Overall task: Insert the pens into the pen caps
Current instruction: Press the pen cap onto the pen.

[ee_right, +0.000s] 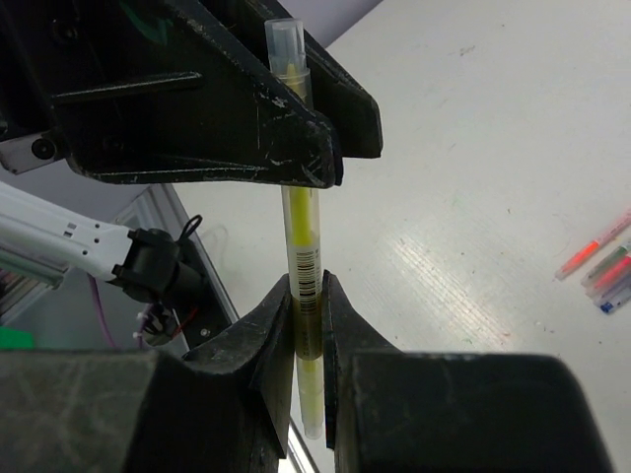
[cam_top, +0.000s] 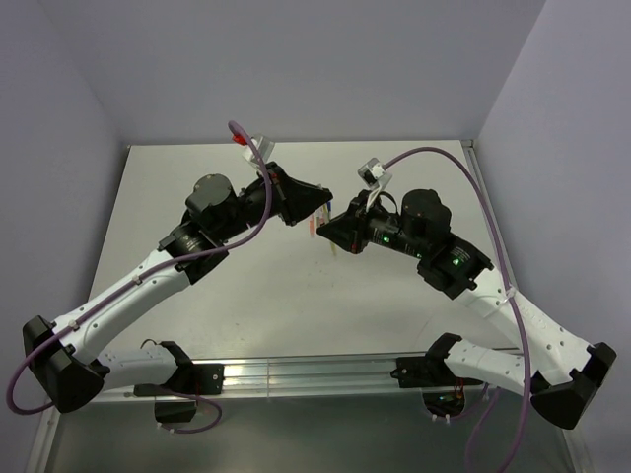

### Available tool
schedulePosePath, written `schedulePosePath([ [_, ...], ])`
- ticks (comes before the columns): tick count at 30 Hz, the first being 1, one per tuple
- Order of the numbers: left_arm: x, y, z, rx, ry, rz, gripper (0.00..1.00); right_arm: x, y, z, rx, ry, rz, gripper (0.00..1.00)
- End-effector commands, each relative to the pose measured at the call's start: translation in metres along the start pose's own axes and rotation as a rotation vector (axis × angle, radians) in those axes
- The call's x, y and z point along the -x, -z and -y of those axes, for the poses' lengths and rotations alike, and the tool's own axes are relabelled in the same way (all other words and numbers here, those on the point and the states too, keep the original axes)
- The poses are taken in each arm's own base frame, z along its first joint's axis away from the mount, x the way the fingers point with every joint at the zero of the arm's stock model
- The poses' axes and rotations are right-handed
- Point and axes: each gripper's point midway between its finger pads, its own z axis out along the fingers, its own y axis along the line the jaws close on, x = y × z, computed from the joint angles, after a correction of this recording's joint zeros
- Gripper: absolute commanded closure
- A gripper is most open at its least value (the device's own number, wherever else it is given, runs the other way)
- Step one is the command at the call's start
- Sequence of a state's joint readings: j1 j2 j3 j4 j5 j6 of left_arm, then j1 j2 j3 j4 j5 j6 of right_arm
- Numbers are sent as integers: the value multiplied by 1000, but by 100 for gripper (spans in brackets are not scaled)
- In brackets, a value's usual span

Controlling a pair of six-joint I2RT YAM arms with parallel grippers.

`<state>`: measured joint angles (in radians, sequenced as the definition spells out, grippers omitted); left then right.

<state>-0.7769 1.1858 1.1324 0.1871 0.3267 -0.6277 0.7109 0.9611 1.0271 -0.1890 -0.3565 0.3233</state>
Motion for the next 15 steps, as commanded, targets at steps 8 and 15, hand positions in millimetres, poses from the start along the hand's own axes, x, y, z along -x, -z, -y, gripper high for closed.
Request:
schedulePosePath([
  [8,-36,5,18,-35,-8,-112,100,71,5,-13,-9,32,188,100],
  [15,-44,14,34,-135,-26,-147,100,81,10,-33,158,6,185,100],
])
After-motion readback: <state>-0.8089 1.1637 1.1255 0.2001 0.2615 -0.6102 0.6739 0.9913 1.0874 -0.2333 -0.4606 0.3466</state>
